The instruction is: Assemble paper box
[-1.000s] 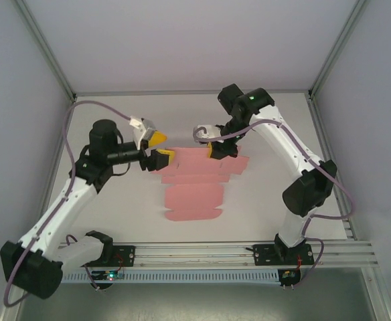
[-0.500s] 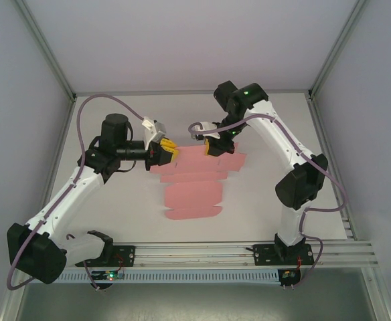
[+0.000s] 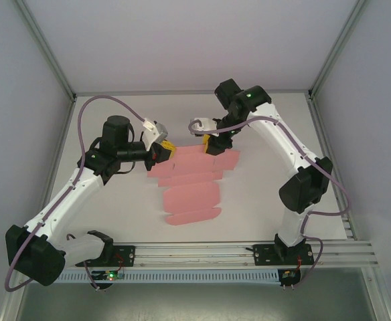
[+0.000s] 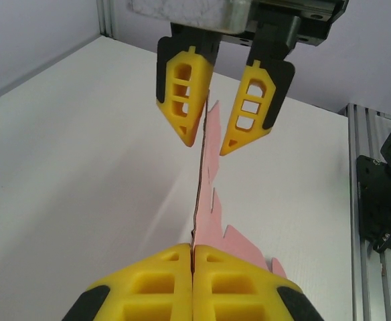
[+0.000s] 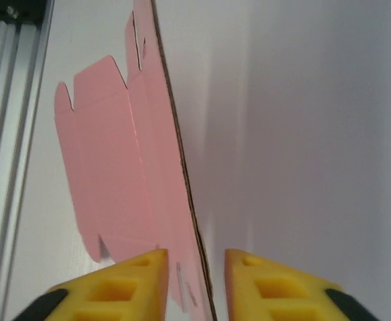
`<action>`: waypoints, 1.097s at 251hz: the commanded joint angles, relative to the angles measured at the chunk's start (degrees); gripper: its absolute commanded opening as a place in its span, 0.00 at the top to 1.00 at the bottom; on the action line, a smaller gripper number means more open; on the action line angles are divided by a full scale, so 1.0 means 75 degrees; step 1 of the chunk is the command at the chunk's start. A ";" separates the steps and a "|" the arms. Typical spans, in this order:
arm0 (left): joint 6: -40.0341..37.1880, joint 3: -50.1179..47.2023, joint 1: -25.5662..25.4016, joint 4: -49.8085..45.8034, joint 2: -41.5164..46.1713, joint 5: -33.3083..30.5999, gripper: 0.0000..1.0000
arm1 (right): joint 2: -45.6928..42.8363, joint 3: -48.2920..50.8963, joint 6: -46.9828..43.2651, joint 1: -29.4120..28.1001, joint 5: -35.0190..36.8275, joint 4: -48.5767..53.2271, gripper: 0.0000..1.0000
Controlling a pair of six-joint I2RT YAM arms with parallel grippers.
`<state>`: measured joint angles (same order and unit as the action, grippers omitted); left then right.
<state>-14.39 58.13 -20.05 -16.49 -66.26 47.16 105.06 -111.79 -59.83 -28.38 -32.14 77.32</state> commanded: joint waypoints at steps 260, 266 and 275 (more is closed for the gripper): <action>0.1209 -0.1217 -0.2786 0.4084 -0.1469 -0.8122 1.00 | -0.1892 0.3511 0.6686 -0.0935 0.2528 -0.5581 1.00; 0.1254 -0.1184 -0.2845 0.4128 -0.1554 -0.8204 1.00 | -0.1901 0.3531 0.6733 -0.0959 0.2572 -0.5637 1.00; 0.1345 -0.1117 -0.2923 0.4195 -0.1695 -0.8369 1.00 | -0.1884 0.3559 0.6724 -0.0993 0.2618 -0.5661 1.00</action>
<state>-7.44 50.19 -38.00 11.49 -75.46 -9.87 91.74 -84.77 -14.61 -34.79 -13.82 44.23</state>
